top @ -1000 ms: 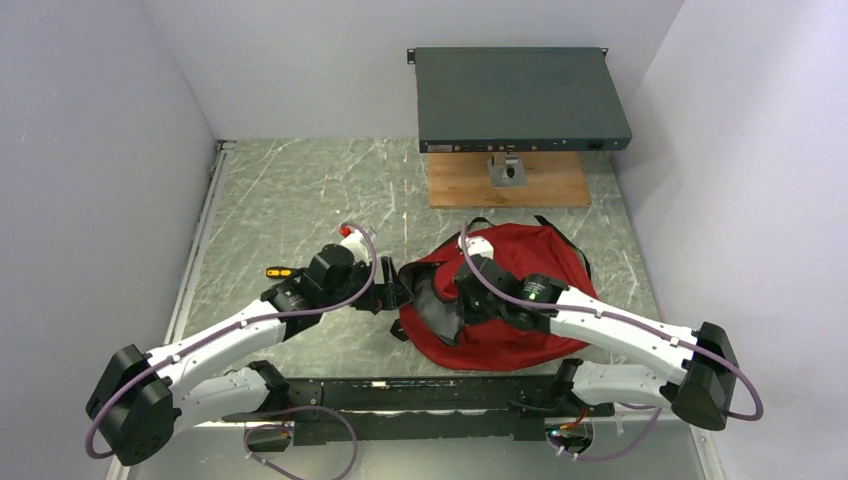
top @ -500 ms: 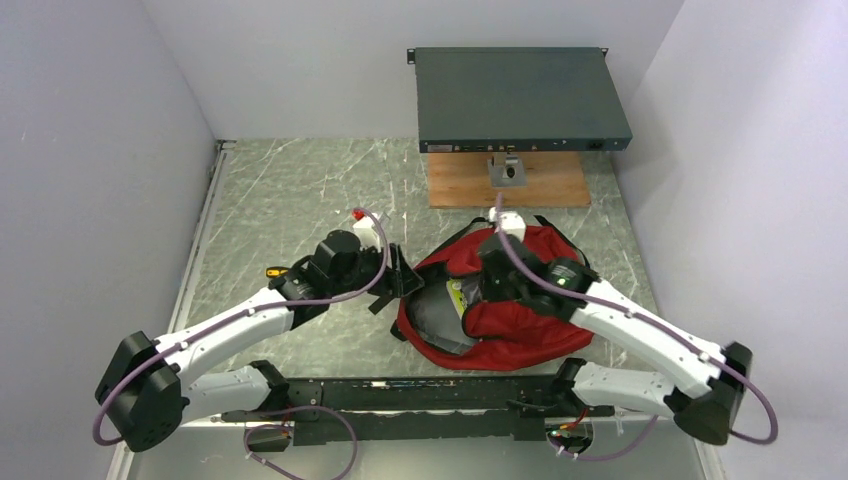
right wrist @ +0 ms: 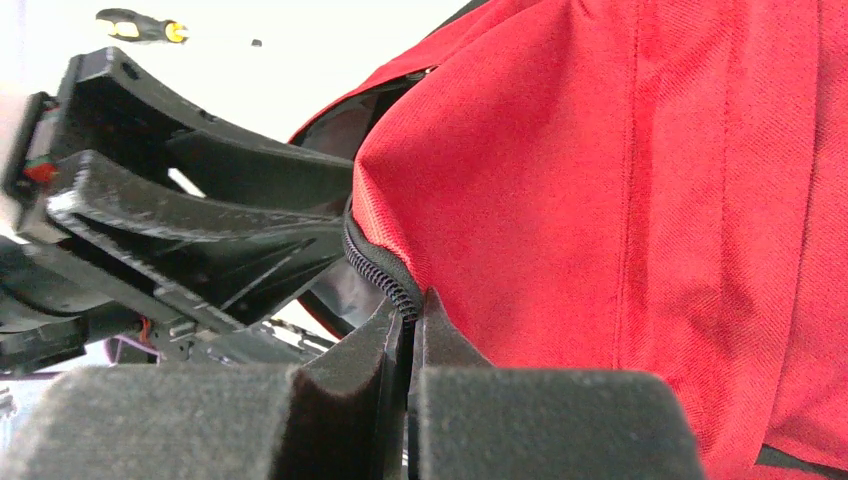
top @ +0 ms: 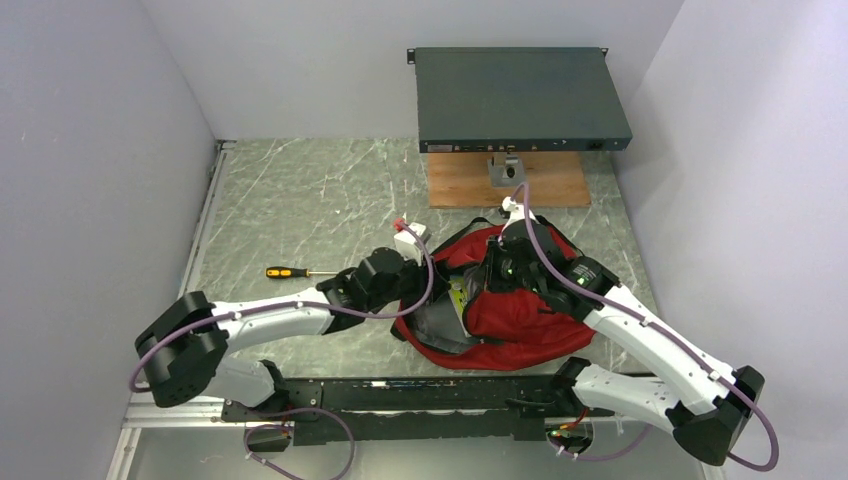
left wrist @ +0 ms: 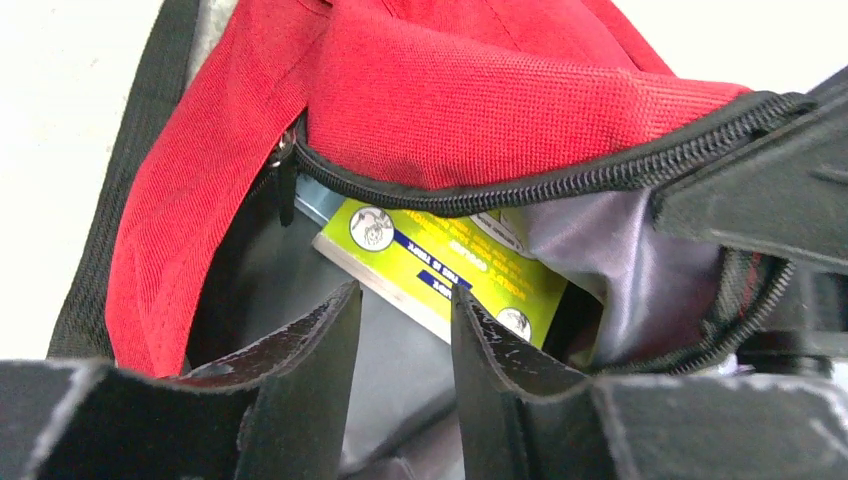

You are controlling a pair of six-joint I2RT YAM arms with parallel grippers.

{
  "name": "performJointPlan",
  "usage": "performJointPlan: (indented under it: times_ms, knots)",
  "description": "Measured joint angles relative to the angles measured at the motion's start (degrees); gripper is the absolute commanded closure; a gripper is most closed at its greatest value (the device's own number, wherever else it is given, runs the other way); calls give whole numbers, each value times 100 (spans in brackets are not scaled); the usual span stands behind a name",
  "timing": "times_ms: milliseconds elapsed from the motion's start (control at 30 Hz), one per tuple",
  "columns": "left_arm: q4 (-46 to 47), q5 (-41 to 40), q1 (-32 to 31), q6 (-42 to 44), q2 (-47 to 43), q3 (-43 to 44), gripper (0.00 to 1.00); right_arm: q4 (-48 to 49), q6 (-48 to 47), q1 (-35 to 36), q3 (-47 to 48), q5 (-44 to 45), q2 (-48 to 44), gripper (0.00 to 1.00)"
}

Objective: Pack the student bag
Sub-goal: Zip the student bag at the center of the board.

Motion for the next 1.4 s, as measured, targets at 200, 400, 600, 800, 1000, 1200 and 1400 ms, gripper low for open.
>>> performJointPlan:
  times_ms: [200, 400, 600, 800, 1000, 1200, 1400]
  knots:
    - [286, -859, -260, 120, 520, 160, 61, 111, -52, -33, -101, -111, -151, 100]
    - [295, -1639, -391, 81, 979, 339, 48, 164, -114, -61, -133, -192, -160, 100]
    - [238, -2070, -391, -92, 1340, 632, 52, 197, -162, -94, -142, -238, -181, 100]
    - [240, -2155, -391, -160, 1755, 887, 56, 201, -203, -125, -162, -254, -236, 100]
    - [267, -2286, -339, -85, 1794, 920, 81, 251, -201, -125, -240, -391, -374, 100]
    - [382, -1932, -140, 136, 1740, 905, 100, 289, -372, -125, -352, -610, -411, 100]
    - [120, -243, 321, 162, 1220, 732, 100, 520, -920, -120, -883, -1399, -498, 65]
